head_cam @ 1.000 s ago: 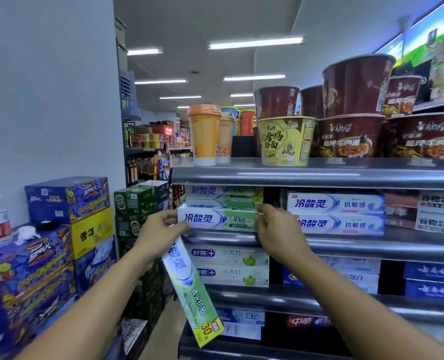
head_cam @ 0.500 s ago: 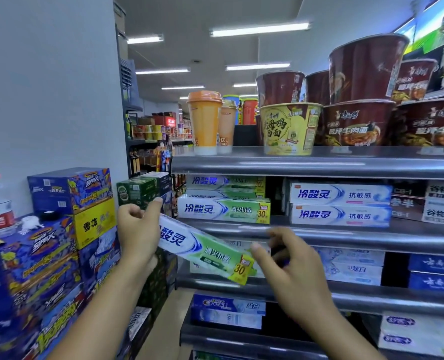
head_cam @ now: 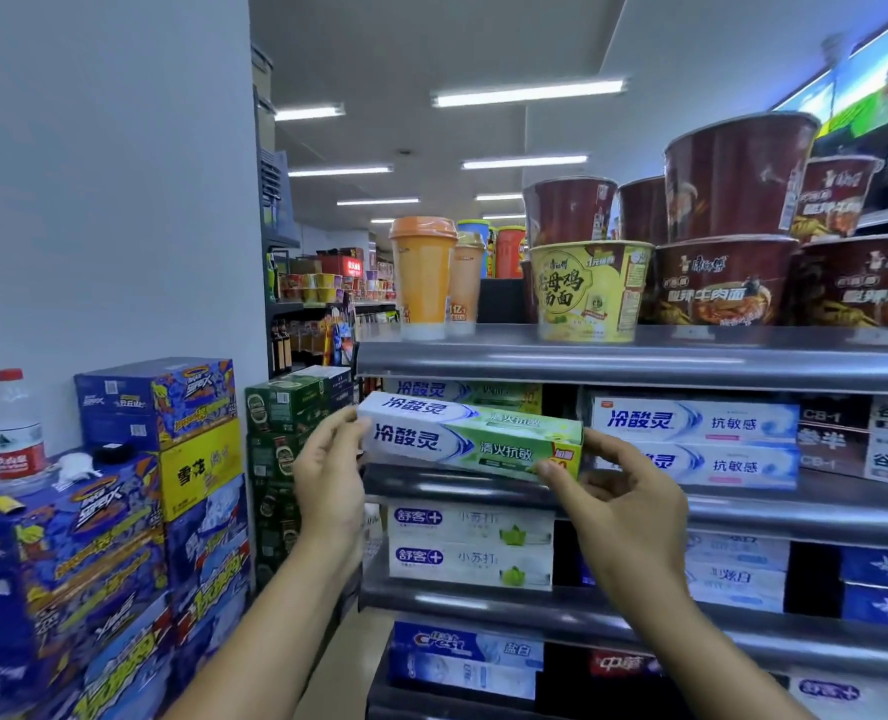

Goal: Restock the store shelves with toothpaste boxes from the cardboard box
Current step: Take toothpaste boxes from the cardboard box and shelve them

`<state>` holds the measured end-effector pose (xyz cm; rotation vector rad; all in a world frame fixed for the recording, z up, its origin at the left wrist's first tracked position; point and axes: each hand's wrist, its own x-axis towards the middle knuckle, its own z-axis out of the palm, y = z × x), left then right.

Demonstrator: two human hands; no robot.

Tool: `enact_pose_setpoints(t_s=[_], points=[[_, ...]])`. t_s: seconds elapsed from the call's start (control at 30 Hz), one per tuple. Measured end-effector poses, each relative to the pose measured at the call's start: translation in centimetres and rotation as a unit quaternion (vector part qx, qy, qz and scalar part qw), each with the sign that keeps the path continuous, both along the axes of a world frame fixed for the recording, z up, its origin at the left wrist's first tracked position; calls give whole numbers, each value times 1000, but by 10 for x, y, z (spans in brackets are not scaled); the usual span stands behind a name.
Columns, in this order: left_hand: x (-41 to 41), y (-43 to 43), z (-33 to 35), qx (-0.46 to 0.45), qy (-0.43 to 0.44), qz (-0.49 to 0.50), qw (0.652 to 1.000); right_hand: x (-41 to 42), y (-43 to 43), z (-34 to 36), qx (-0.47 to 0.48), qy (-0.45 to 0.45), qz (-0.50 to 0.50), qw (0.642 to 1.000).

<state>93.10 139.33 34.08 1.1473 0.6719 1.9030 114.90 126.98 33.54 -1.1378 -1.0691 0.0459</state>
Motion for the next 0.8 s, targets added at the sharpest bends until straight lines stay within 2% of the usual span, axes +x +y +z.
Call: enact_pose_setpoints(t_s=[0.1, 0.23, 0.33, 0.4, 0.47, 0.53, 0.6, 0.73, 0.8], points=[[-1, 13, 0, -6, 57, 1, 998, 3, 12, 5, 6, -28, -6, 1000], [-4, 35, 1, 11, 111, 53, 992, 4, 28, 12, 40, -58, -13, 997], [-3, 44, 4, 18, 139, 88, 986, 4, 41, 18, 40, -120, -66, 990], [0, 52, 3, 18, 171, 128, 977, 5, 49, 22, 0, -196, -146, 970], [1, 58, 1, -1, 182, 146, 972, 5, 58, 26, -70, -231, -163, 957], [0, 62, -2, -7, 200, 157, 967, 5, 63, 30, -112, -203, -125, 965], [-4, 66, -4, -5, 210, 160, 964, 6, 64, 33, -114, -174, -106, 972], [-11, 72, -7, -36, 180, 121, 976, 12, 65, 32, -128, -110, -46, 985], [-13, 72, -8, -38, 184, 110, 976, 15, 68, 31, -142, -101, -56, 983]])
